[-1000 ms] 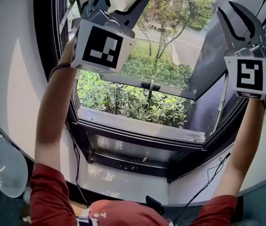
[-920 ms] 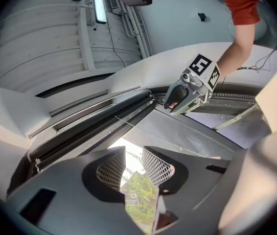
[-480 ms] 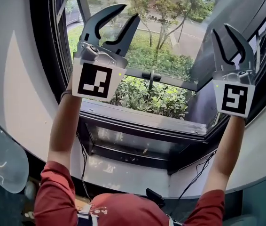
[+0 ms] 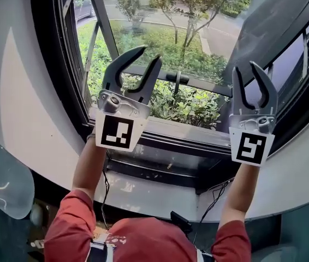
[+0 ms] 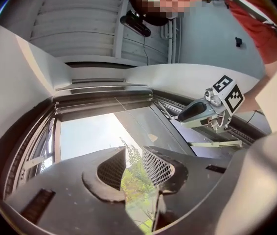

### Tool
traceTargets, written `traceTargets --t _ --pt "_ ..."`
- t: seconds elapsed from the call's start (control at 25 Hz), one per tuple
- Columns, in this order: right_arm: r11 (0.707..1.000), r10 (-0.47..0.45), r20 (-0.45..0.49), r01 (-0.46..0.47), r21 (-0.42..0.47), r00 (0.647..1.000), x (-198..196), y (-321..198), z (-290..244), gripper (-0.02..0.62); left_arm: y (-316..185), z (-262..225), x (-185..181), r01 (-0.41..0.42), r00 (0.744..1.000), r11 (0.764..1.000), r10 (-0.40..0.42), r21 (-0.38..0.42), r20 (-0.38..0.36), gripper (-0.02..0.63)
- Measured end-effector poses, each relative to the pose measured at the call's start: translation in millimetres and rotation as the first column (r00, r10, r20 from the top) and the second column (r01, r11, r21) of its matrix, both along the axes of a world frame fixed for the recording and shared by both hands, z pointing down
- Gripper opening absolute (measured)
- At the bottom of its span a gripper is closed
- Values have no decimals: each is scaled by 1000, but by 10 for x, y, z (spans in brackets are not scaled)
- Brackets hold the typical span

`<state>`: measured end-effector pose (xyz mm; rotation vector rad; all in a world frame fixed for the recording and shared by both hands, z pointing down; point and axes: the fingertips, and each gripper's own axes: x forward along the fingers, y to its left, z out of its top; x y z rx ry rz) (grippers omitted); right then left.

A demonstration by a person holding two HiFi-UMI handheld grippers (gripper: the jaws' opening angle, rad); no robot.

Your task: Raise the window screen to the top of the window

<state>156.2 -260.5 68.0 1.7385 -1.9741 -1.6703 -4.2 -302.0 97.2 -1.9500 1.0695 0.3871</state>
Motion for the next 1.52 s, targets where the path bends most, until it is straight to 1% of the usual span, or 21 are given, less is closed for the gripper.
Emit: traceTargets --t 0.32,0.44,0.52,0.68,0.8,0.92,1.04,1.16,1.32,1.44,1.52 --pt "993 -20 57 26 -119 998 2 -27 766 127 -49 678 38 -11 1000 991 9 -130 -11 92" --pt "988 -30 94 43 -148 995 5 -14 1012 127 -106 945 1 -23 999 979 15 -205 -41 92" --pt "982 -31 116 52 -184 993 8 -3 1215 127 -100 1160 6 -27 999 967 15 -252 -50 92" --pt "961 -38 170 83 -265 985 -19 54 1641 127 -19 1616 21 -25 999 938 8 -346 -51 92" --pt "947 -31 216 98 -306 976 -30 82 1934 127 13 1891 9 -34 996 913 -3 -407 -90 92" --pt "935 -22 263 113 -335 964 -34 125 2184 127 85 2115 23 -40 992 896 -16 -443 -123 92" --pt "923 -18 317 138 -359 948 -74 176 2386 127 167 2359 70 -37 993 873 -24 -486 -118 92" --pt "909 -17 361 165 -384 932 -144 244 2593 127 238 2601 105 -41 992 844 -30 -534 -124 92" --pt "879 2 416 197 -435 909 -186 317 2903 126 328 2891 128 -46 988 807 -49 -589 -144 92" --pt "861 35 436 194 -470 899 -187 351 3126 127 368 3099 111 -40 987 778 -66 -627 -145 92" --pt "845 57 463 204 -495 885 -192 376 3271 127 391 3214 84 -34 987 766 -76 -642 -142 92"
